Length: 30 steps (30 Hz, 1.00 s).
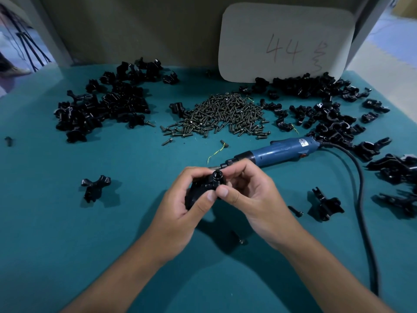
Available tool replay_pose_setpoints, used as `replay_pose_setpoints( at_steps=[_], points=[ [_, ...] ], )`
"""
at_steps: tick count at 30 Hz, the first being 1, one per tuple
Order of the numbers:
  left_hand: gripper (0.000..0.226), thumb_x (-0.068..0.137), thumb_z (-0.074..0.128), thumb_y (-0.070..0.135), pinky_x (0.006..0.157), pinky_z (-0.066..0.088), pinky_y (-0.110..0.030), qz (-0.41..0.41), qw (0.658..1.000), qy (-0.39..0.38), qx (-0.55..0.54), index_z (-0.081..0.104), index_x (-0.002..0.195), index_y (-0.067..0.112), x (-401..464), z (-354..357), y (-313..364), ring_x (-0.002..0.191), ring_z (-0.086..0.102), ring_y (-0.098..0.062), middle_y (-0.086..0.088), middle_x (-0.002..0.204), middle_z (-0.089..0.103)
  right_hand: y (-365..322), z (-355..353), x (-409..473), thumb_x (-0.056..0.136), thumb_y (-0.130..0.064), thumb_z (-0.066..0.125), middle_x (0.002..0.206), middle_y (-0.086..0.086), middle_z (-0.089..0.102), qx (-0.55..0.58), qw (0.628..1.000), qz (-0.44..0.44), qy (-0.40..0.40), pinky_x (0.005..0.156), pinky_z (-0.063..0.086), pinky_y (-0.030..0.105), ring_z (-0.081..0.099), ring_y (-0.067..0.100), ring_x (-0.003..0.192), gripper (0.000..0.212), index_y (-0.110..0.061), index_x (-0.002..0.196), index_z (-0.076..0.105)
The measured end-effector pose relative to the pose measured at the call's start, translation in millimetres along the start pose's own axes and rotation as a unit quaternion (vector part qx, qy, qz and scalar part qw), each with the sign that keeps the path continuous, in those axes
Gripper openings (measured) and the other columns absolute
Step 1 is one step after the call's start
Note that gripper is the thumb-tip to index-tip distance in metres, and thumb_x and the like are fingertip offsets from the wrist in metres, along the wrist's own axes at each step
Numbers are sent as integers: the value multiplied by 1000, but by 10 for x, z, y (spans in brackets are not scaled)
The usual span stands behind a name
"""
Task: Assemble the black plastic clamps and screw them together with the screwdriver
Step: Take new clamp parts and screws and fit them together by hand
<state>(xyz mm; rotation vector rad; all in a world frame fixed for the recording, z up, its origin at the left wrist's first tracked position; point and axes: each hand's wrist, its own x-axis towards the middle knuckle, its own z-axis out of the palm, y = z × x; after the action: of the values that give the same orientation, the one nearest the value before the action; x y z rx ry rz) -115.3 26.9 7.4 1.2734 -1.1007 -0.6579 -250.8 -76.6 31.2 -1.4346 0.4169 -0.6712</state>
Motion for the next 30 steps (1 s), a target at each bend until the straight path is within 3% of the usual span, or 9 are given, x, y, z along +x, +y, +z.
replay_pose_setpoints(
  at_steps=[3, 9, 13, 19, 22, 25, 30],
  points=[
    [33, 94, 61, 52, 96, 51, -34, 3, 1000, 4, 3, 59, 120, 31, 0, 3, 4, 114, 65, -28, -2, 119, 68, -14, -3, -13, 76, -23, 76, 79, -14, 62, 10, 1000, 6, -7, 74, 47, 17, 53, 6, 77, 26, -15, 97, 63],
    [31, 92, 61, 57, 97, 51, -36, 4, 1000, 6, 7, 60, 118, 41, -4, -5, 16, 114, 64, -27, 2, 118, 66, -37, -8, -11, 77, -21, 75, 74, -12, 53, 31, 999, 24, -19, 69, 44, 14, 48, 3, 73, 26, -12, 92, 55],
    [31, 91, 62, 59, 93, 50, -27, 2, 1000, 4, 6, 61, 117, 42, 1, -14, 20, 110, 64, -20, 5, 116, 65, -45, -3, -17, 82, -20, 73, 77, -2, 51, 22, 999, 18, -31, 69, 42, 18, 46, 9, 74, 18, -15, 85, 56],
    [25, 90, 65, 49, 90, 50, -22, 2, 1000, 14, 0, 63, 114, 40, -8, -26, 10, 106, 66, -14, 7, 114, 68, -10, -35, -8, 84, -20, 77, 78, -4, 54, 3, 998, 6, -59, 70, 44, 17, 50, 6, 75, 14, -27, 84, 64],
    [21, 87, 62, 39, 84, 48, -13, -1, 999, 39, -9, 64, 108, 42, 6, -26, 14, 94, 65, -1, 14, 103, 70, 4, -63, -8, 82, -13, 79, 92, -4, 60, -68, 996, -32, -55, 79, 50, 25, 59, 10, 85, 24, -31, 93, 66],
    [22, 85, 62, 41, 83, 48, -13, -12, 999, 43, -10, 64, 106, 42, 10, -18, 25, 92, 64, 0, 16, 101, 70, 30, -66, -9, 83, -19, 80, 101, -8, 61, -158, 984, -78, -19, 83, 53, 37, 63, 18, 94, 23, -32, 97, 67],
    [26, 86, 63, 40, 87, 49, -15, -21, 999, 34, -24, 64, 113, 37, -7, -30, 37, 103, 66, -6, 9, 111, 71, 63, -58, 0, 84, -26, 79, 99, -9, 60, -169, 982, -81, -5, 82, 53, 32, 63, 19, 95, 20, -36, 97, 67]
  ],
)
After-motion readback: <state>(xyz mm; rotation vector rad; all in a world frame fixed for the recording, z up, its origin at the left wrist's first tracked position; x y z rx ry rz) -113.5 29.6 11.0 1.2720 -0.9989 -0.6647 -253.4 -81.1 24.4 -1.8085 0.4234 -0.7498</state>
